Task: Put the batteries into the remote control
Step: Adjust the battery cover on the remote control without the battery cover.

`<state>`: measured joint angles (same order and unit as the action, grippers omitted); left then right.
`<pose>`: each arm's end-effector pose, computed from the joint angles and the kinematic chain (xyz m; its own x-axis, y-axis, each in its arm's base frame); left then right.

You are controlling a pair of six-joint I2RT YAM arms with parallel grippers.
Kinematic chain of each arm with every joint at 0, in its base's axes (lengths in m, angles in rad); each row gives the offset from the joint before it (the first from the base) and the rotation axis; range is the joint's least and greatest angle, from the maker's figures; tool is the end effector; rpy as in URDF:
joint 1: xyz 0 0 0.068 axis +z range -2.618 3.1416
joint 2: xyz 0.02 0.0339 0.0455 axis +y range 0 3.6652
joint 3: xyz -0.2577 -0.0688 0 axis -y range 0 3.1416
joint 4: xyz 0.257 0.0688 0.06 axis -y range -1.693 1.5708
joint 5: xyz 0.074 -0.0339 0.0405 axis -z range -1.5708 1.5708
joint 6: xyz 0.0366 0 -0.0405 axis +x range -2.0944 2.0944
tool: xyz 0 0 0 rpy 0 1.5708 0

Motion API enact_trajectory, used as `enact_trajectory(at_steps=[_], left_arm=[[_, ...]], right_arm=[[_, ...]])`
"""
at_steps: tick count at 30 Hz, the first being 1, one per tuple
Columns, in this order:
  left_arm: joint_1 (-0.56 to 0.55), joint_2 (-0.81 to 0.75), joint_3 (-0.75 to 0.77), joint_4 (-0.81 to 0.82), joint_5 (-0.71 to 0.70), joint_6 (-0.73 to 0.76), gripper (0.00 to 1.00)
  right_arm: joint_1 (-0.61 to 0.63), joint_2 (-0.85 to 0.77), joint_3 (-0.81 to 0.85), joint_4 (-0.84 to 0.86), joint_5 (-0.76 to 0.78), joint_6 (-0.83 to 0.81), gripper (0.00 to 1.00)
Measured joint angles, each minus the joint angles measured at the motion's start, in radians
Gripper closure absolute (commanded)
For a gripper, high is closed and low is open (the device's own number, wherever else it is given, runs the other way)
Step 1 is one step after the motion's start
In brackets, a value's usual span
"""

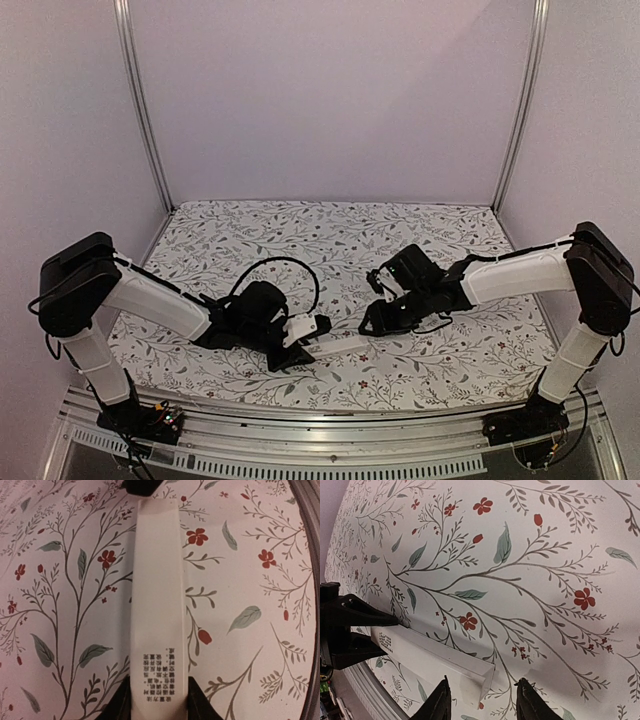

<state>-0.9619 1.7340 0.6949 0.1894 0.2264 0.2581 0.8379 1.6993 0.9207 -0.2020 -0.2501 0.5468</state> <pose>0.1742 -0.2641 0.0943 -0.1897 0.7069 -0.6814 0.9645 0.2641 0.0055 0.2201 0.2580 0.1404 -0.8971 -0.2437 -0.3685 -0.4048 0.7873 0.4650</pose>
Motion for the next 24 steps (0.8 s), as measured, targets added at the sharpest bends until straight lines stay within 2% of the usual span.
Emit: enact_trajectory(at_steps=[13,24], left_arm=[[0.000,0.000,0.000,0.001,0.000,-0.002,0.81],[0.000,0.000,0.000,0.002,0.000,-0.005,0.84]], right_arm=[[0.019,0.034,-0.011,0.004,-0.018,0.016,0.68],[0.021,0.043,-0.029,0.063,-0.027,0.021,0.71]])
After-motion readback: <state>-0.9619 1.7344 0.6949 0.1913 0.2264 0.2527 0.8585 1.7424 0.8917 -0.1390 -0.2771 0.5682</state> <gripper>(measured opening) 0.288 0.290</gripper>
